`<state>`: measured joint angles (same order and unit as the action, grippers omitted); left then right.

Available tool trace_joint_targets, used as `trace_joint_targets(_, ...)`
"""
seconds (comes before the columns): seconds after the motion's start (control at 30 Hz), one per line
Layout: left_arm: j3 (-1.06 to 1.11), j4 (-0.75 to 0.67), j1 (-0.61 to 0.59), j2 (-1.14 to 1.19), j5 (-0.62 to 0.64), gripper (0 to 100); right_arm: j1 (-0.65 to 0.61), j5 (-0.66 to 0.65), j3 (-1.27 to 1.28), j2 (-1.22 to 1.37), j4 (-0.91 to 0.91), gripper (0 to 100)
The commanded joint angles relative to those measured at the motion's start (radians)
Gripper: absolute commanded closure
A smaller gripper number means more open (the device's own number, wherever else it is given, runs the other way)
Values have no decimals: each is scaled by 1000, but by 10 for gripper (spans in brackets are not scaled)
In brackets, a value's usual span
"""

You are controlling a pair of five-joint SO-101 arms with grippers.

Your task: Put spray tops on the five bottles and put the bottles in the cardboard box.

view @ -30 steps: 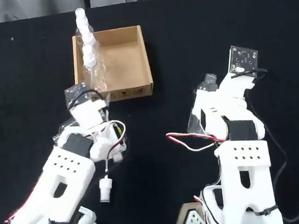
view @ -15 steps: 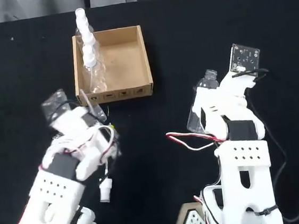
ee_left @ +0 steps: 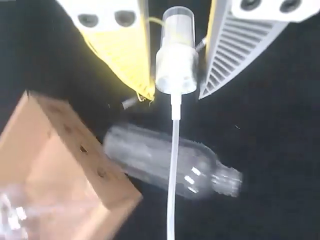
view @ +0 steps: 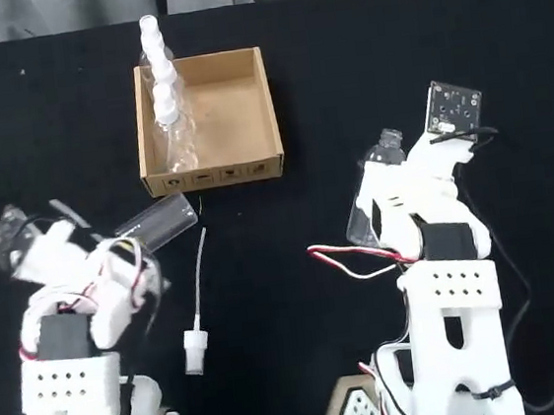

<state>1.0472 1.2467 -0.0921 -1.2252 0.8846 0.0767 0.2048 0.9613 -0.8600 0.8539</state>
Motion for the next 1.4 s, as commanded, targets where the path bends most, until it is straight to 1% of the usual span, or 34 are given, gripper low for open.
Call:
trace_joint_targets(0.0, 4, 6, -136, -18, 11, 970, 15, 5, 2, -42, -32, 941)
trace_joint_targets(0.2, 68, -2, -298, -18, 11, 970, 15, 5, 2, -42, -32, 941)
trace_joint_targets(0.33, 96, -2, -346, -18, 11, 970, 15, 5, 2, -39, -32, 941)
trace_joint_targets(0.47, 107, -2, -352, -18, 15, 970, 15, 3, 2, -38, -32, 941)
trace_joint_targets(0.53, 107, -2, -352, -17, 49, 970, 15, 3, 2, -38, -32, 941)
trace_joint_targets(0.63, 107, -3, -348, 8, 63, 970, 15, 3, 2, -38, -32, 940)
trace_joint_targets(0.77, 107, -63, -351, 127, 63, 970, 15, 3, 2, -36, -32, 940)
trace_joint_targets(0.83, 93, -78, -352, 207, 89, 970, 15, 3, 2, -36, -32, 940)
trace_joint_targets(1.03, 8, -80, -354, 404, 121, 970, 15, 3, 2, -36, -32, 939)
trace_joint_targets(1.1, -8, -92, -381, 451, 146, 970, 15, 3, 2, -36, -32, 939)
trace_joint_targets(1.2, -8, -150, -437, 508, 152, 970, 15, 3, 2, -36, -32, 939)
trace_joint_targets(1.37, -12, -155, -449, 562, 147, 970, -21, 3, 4, -36, -34, 939)
